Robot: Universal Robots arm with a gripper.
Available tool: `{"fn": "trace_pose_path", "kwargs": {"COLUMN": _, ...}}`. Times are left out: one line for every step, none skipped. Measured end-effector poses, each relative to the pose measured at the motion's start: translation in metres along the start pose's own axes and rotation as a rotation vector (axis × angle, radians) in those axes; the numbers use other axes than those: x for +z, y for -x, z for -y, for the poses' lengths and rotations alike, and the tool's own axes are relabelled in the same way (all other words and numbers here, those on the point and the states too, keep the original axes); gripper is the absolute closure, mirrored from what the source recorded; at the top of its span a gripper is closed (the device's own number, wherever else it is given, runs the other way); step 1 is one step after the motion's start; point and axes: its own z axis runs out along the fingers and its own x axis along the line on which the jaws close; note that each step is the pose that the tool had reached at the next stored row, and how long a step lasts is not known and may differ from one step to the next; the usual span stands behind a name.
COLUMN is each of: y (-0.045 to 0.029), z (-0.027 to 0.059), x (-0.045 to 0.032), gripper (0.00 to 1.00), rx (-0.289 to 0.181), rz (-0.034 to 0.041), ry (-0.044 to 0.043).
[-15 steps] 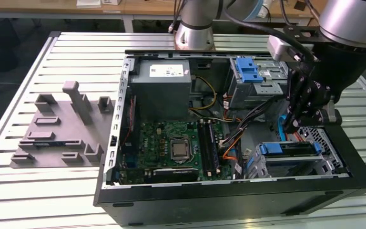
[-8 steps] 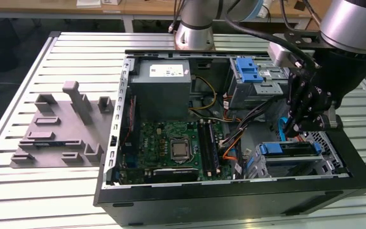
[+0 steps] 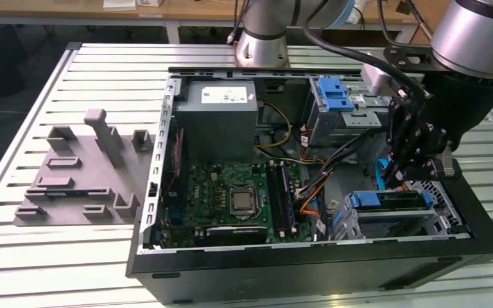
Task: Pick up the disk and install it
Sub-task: 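Insert the second disk wire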
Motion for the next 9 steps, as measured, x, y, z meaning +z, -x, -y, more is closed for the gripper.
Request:
{"fn": "trace_pose_path", "kwargs": {"y": -0.0003, "z": 0.0000, "x": 0.0005, "gripper": 0.84, "rx": 0.000, "rz": 0.0004, "ry": 0.0000}}
{"fn": "trace_pose_path", "kwargs": {"y": -0.0025, "z": 0.0003, "x": 0.0016, "gripper": 0.84, "rx": 0.000, "rz": 0.0012, "ry": 0.0001}}
{"fn": "trace_pose_path", "kwargs": {"y": -0.0058, "z": 0.0005, "x": 0.0035, "gripper": 0.84, "rx": 0.000, "rz": 0.0021, "ry": 0.0002}}
{"fn": "trace_pose_path", "kwargs": {"y": -0.0061, "z": 0.0005, "x": 0.0037, "gripper": 0.84, "rx": 0.000, "rz": 0.0024, "ry": 0.0002}}
{"fn": "trace_pose_path", "kwargs": {"y": -0.0061, "z": 0.0005, "x": 0.0037, "gripper": 0.84, "rx": 0.000, "rz": 0.0023, "ry": 0.0002}}
{"fn": "trace_pose_path", "kwargs": {"y": -0.0061, "z": 0.0005, "x": 0.0037, "gripper": 0.84, "rx": 0.000, "rz": 0.0023, "ry": 0.0002}}
{"fn": "trace_pose_path", "kwargs": {"y": -0.0061, "z": 0.0005, "x": 0.0037, "gripper": 0.84, "rx": 0.000, "rz": 0.0024, "ry": 0.0002}}
{"fn": "trace_pose_path", "kwargs": {"y": -0.0061, "z": 0.0005, "x": 0.0037, "gripper": 0.84, "rx": 0.000, "rz": 0.0023, "ry": 0.0002}}
{"fn": "trace_pose_path", "kwargs": {"y": -0.0065, "z": 0.0005, "x": 0.0041, "gripper": 0.84, "rx": 0.000, "rz": 0.0022, "ry": 0.0002}}
